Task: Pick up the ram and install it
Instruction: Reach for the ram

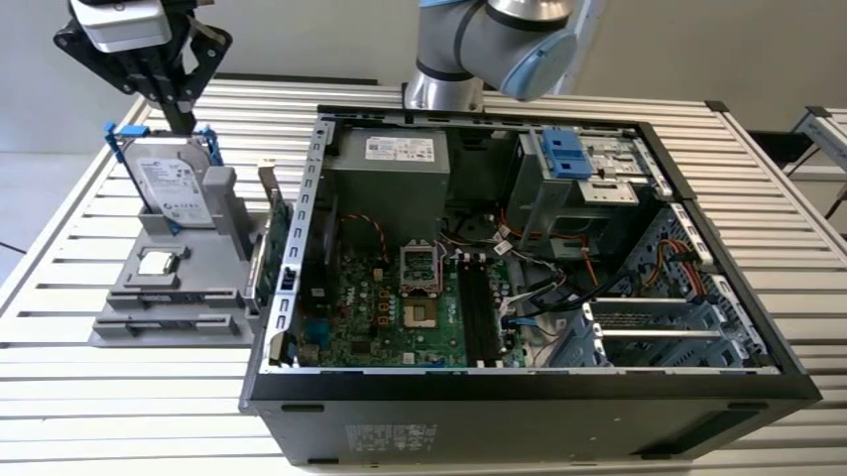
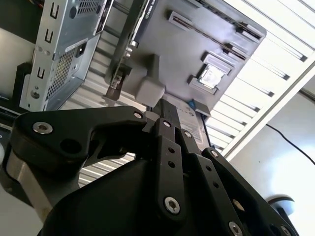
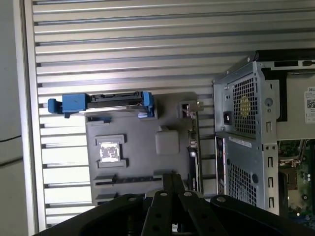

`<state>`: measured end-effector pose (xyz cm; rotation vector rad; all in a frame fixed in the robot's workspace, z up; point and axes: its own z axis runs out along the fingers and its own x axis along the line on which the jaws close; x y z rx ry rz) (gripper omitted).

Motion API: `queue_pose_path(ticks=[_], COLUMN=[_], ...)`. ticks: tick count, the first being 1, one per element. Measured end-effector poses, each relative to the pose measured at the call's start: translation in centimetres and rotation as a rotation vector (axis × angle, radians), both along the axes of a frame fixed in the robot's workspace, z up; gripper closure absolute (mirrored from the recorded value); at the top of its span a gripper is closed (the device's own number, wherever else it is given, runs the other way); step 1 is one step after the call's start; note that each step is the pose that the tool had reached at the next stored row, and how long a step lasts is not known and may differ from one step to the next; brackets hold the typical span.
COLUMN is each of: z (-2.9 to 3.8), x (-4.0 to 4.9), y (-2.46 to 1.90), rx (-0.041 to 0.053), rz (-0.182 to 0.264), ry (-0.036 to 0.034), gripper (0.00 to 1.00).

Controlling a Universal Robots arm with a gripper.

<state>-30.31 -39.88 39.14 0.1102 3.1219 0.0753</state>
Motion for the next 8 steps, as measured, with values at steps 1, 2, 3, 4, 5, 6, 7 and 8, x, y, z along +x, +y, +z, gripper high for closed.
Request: queue_pose_path(ticks=[1, 2, 3, 4, 5, 6, 7, 8], z=[-0.01, -0.01, -0.01, -0.01, -0.01, -0.01, -0.02, -0.02], x=[-0.05, -0.10, -0.15, -0.20, -0.26, -0.30, -0.34, -0.40], y=[0.00, 0.00, 0.00, 0.00, 0.00, 0.00, 0.00, 0.00], rx=[0.0000, 0.0000, 0.0000, 0.0000, 0.0000, 0.0000, 0.0000, 0.0000], rz=[0.000, 0.000, 0.000, 0.000, 0.000, 0.000, 0.000, 0.000], ry=[-0.0001, 0.0000, 0.0000, 0.0000, 0.0000, 0.0000, 0.0000, 0.0000], gripper=[1.00, 1.00, 1.00, 1.00, 1.00, 1.00, 1.00, 1.00])
